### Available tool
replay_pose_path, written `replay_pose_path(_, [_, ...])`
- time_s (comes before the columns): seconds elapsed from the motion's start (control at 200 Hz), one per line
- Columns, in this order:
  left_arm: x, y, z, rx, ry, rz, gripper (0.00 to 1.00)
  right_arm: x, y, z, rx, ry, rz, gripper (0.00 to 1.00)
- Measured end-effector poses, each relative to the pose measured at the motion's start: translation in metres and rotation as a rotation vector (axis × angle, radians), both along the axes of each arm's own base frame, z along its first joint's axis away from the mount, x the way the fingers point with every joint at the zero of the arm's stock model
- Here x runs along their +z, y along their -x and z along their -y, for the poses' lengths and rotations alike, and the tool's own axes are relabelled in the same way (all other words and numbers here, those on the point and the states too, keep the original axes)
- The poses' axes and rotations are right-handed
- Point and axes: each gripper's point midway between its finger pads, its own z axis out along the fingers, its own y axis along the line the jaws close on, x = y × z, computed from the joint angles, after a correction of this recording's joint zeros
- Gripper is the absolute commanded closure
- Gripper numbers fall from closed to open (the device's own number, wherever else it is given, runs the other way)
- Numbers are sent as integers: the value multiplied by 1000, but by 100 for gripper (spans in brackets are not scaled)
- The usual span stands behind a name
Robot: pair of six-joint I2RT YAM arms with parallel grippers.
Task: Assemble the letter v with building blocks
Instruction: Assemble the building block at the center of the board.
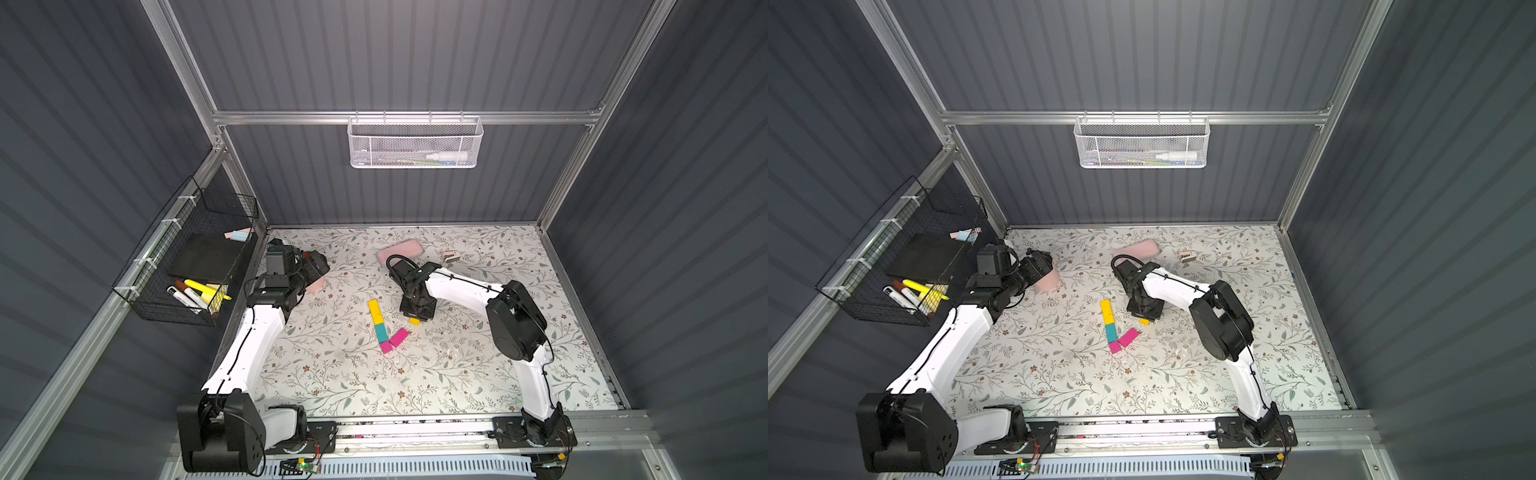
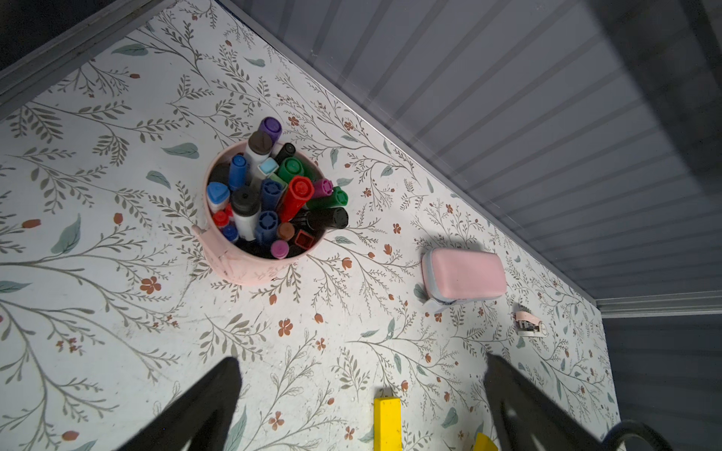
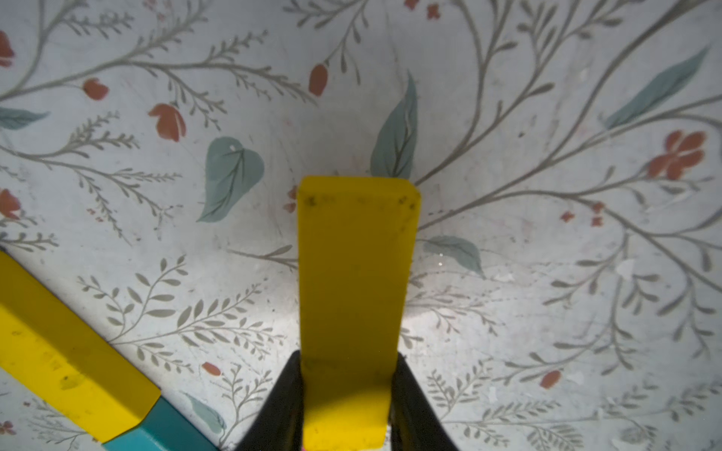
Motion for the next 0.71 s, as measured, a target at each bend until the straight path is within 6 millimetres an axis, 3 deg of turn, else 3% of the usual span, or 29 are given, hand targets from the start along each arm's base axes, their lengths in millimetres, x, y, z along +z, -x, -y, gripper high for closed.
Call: replay_pose_path(0.705, [3, 1, 2, -9, 6, 8, 0, -11, 1, -12, -35, -17, -18, 85])
